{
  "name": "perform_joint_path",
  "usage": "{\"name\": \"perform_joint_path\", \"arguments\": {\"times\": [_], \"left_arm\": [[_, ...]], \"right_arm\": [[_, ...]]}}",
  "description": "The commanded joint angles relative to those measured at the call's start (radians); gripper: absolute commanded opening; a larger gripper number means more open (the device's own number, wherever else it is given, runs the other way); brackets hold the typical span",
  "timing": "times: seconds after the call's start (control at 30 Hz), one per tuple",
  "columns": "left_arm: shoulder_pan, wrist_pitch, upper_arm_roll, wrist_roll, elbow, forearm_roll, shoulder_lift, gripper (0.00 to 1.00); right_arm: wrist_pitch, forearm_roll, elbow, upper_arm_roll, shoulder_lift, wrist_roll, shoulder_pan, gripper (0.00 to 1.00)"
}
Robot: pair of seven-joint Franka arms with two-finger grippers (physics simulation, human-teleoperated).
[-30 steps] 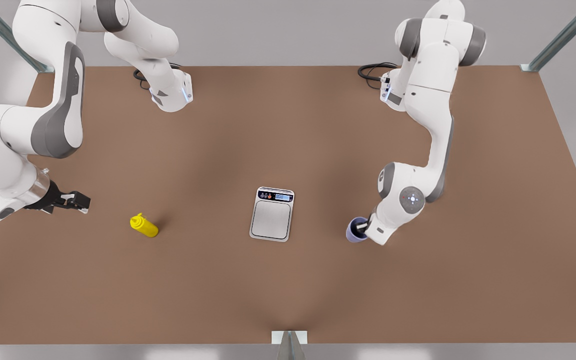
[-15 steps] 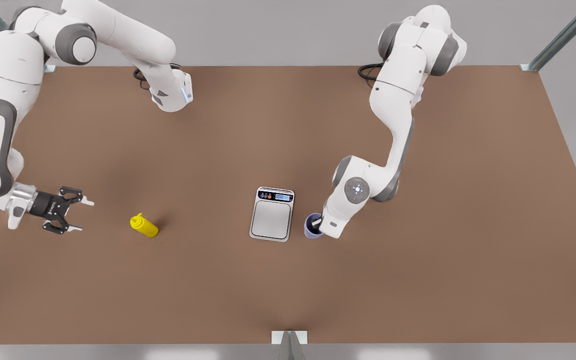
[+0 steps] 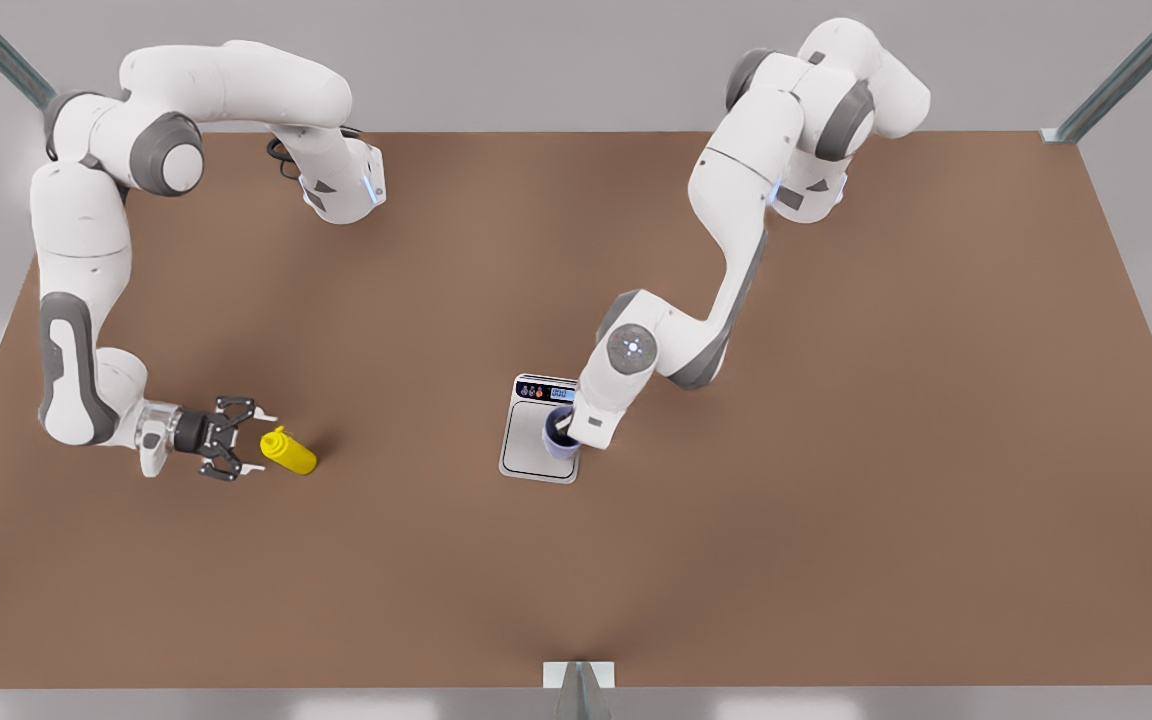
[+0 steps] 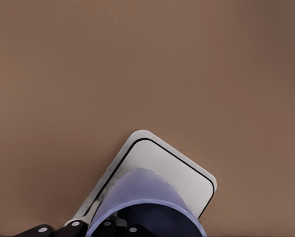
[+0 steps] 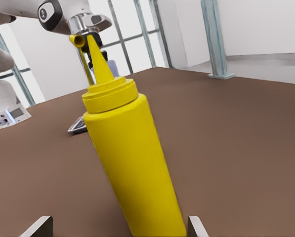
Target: Move cup to the weight, pick up sauce bottle, pour sauce
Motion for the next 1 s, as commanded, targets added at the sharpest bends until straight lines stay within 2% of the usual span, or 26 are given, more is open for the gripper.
{"name": "perform_joint_path", "arguments": {"times": [0.0, 0.17, 0.27, 0.47, 0.5, 0.63, 0.77, 0.83, 0.87, 0.9, 0.93, 0.97], "left_arm": [[-0.001, 0.001, 0.000, -0.001, 0.003, -0.028, 0.002, 0.21], [-0.050, 0.002, 0.001, -0.065, 0.063, -0.022, 0.056, 0.21], [-0.052, 0.004, 0.001, -0.065, 0.063, -0.020, 0.062, 0.44], [-0.060, 0.001, 0.006, -0.084, 0.064, -0.005, 0.055, 0.57], [-0.058, 0.001, 0.006, -0.082, 0.070, -0.005, 0.053, 0.63], [-0.058, -0.021, 0.006, -0.085, 0.070, -0.005, 0.018, 0.65], [-0.058, -0.162, 0.021, -0.084, 0.070, -0.003, -0.067, 0.65], [-0.054, -0.208, 0.076, -0.069, 0.070, -0.002, -0.106, 0.65], [-0.049, -0.254, 0.149, -0.024, 0.066, -0.006, -0.139, 0.67], [-0.046, -0.318, 0.219, 0.010, 0.064, -0.012, -0.159, 0.80], [-0.046, -0.346, 0.300, 0.008, 0.061, -0.057, -0.172, 0.96], [-0.041, -0.395, 0.388, 0.011, 0.055, -0.066, -0.174, 1.00]], "right_arm": [[0.000, 0.001, 0.000, 0.000, 0.002, -0.002, 0.005, 1.00], [0.003, 0.044, 0.011, 0.000, 0.020, -0.008, 0.038, 1.00], [0.015, 0.058, 0.011, 0.000, 0.023, -0.008, 0.048, 1.00], [0.025, 0.077, 0.023, 0.000, 0.038, -0.022, 0.075, 1.00], [0.040, 0.079, 0.023, 0.000, 0.040, -0.054, 0.080, 1.00], [0.043, 0.081, 0.032, 0.000, 0.041, -0.096, 0.081, 1.00], [0.043, 0.093, 0.038, 0.000, 0.045, -0.096, 0.094, 1.00], [0.044, 0.093, 0.038, 0.000, 0.045, -0.096, 0.095, 1.00], [0.046, 0.093, 0.038, 0.000, 0.045, -0.096, 0.095, 1.00], [0.046, 0.093, 0.038, 0.000, 0.045, -0.093, 0.095, 0.99], [0.046, 0.093, 0.037, 0.000, 0.045, -0.093, 0.095, 0.85], [0.046, 0.093, 0.037, 0.000, 0.045, -0.093, 0.095, 0.78]]}}
